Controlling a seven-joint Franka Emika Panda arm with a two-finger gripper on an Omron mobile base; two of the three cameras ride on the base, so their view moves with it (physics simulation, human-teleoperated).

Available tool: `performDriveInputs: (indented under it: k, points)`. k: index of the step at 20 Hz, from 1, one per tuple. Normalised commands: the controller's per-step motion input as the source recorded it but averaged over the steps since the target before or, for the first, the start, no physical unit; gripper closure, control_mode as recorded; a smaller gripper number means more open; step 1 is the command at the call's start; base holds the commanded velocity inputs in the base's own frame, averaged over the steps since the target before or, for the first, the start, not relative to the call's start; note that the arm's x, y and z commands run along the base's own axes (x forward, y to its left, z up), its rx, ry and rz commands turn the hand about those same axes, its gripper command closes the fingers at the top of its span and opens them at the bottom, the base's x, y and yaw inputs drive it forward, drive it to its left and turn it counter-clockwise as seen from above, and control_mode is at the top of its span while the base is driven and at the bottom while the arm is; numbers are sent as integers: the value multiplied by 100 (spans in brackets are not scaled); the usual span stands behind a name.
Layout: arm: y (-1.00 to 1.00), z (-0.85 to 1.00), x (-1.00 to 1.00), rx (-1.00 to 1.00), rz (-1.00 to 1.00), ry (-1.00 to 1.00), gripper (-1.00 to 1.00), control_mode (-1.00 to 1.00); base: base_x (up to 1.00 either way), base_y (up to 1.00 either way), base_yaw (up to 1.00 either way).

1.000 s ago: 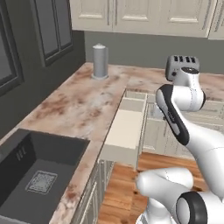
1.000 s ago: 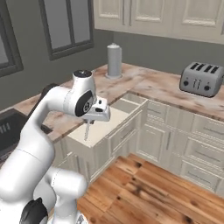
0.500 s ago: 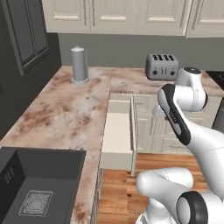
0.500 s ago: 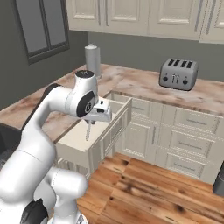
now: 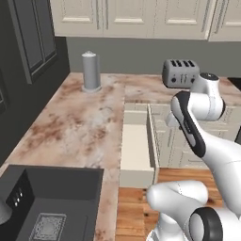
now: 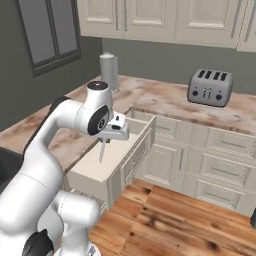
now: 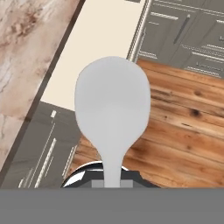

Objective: Organize the utensils by type. Pick up the wooden spoons from the counter and place them in the open cabinet. Then pick up the metallic utensils from the counter and place them in the open drawer.

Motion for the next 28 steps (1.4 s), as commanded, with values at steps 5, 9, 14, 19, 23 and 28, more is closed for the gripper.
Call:
performDriveInputs:
  k: [5,9,14,19,23,28]
  points:
    - [0,0,0,0,0,0,100,100,48,-20,0]
    - [0,0,0,0,0,0,100,100,37,-6,0]
    - [0,0,0,0,0,0,100,100,5,0,0]
    - [0,0,0,0,0,0,100,100,0,0,0]
    - [0,0,0,0,0,0,100,100,0,0,0]
    - [0,0,0,0,0,0,100,100,0,0,0]
